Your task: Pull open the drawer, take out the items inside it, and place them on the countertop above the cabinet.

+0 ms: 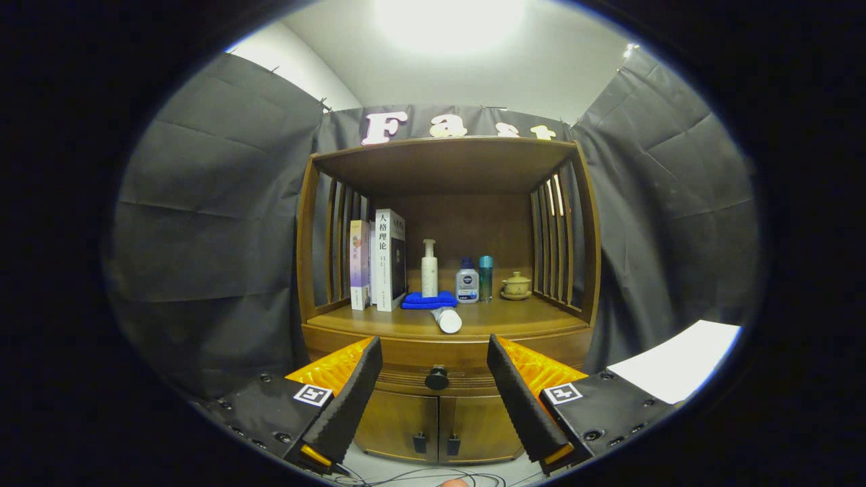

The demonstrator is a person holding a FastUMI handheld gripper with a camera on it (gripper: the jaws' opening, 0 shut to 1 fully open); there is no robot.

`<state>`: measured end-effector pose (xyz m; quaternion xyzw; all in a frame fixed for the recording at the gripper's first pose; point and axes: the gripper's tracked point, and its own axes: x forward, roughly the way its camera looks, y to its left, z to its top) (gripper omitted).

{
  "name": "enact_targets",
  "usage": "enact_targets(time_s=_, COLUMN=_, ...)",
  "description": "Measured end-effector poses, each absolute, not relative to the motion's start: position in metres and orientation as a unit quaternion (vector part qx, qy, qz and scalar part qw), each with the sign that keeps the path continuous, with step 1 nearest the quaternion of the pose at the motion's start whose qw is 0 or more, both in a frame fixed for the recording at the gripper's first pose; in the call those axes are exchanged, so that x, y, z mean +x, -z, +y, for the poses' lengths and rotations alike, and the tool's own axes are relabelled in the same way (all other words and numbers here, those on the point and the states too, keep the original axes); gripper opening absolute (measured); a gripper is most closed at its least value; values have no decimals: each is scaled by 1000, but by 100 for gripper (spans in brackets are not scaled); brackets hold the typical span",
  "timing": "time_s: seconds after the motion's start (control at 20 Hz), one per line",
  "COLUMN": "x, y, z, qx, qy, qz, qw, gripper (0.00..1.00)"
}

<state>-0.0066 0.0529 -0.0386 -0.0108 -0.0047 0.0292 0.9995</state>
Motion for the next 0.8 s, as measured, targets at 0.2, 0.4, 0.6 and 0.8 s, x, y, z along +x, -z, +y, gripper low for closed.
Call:
enact_targets(time_s=0.2, x=-10, y=35, z=54, qx=-8, qy=-32, qz=-8, qw=999, gripper=98)
enact_targets(time_s=0.4, x=-10, y=33, z=55, qx=-3, qy=-34, qz=-9, qw=999, gripper=98)
enact_targets(time_s=0.6, x=-11, y=30, z=55, qx=-2, qy=-36, qz=-12, qw=999, gripper=98)
enact_targets(time_s=0.8, x=-11, y=28, z=56, qx=1, qy=-37, qz=-12, qw=999, gripper=98)
